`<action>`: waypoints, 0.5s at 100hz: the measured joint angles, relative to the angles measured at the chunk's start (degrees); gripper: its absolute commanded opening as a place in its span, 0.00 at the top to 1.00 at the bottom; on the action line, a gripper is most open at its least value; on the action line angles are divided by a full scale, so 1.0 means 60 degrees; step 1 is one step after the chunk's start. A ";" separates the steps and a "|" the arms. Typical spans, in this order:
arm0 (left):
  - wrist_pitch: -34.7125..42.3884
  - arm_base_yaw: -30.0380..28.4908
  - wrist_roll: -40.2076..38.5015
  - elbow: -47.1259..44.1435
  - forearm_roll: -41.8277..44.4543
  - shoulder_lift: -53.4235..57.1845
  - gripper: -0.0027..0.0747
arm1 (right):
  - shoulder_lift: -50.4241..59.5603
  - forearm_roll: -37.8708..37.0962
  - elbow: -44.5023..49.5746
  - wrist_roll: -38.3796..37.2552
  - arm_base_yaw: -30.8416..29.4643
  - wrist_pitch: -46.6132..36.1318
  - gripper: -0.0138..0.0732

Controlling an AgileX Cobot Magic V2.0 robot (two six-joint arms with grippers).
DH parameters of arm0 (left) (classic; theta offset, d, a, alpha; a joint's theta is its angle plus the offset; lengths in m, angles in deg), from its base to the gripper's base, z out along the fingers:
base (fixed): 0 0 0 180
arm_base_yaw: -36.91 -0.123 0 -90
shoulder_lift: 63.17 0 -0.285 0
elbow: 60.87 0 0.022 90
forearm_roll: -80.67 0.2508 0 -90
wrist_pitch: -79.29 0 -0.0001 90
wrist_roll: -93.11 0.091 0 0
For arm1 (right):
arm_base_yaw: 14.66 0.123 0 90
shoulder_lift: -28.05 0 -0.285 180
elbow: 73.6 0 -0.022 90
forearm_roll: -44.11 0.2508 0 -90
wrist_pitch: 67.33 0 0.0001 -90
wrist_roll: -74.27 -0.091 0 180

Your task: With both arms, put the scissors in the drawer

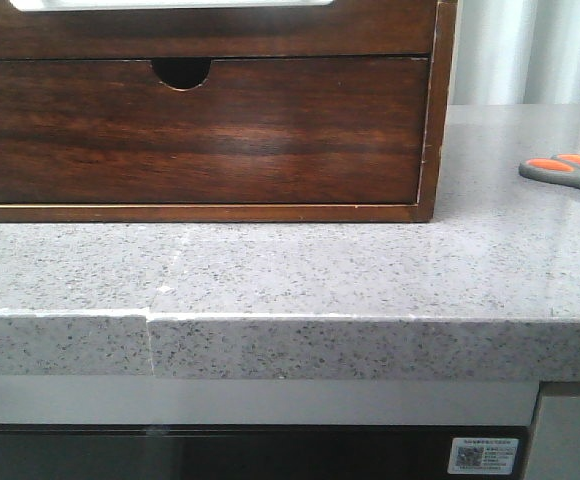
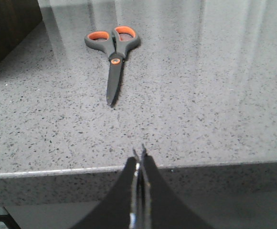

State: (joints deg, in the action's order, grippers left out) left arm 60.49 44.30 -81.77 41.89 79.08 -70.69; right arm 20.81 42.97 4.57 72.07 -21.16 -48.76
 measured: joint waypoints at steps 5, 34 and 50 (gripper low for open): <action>0.0000 0.0000 0.0000 0.0000 0.0000 0.0000 0.99 | 0.0000 -0.0061 0.0000 0.0000 0.0000 0.0000 0.91; 0.0088 0.0000 0.0000 0.0000 0.0062 0.0000 0.99 | 0.0000 -0.0795 -0.0017 0.0000 0.0000 0.0061 0.91; 0.0208 0.0000 0.0000 0.0000 0.0084 0.0000 0.99 | 0.0000 -0.0893 -0.0017 0.0000 0.0000 0.0061 0.91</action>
State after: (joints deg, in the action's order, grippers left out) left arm 61.73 44.30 -81.77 41.89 79.59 -70.69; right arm 20.81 37.61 4.47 72.07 -21.16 -48.39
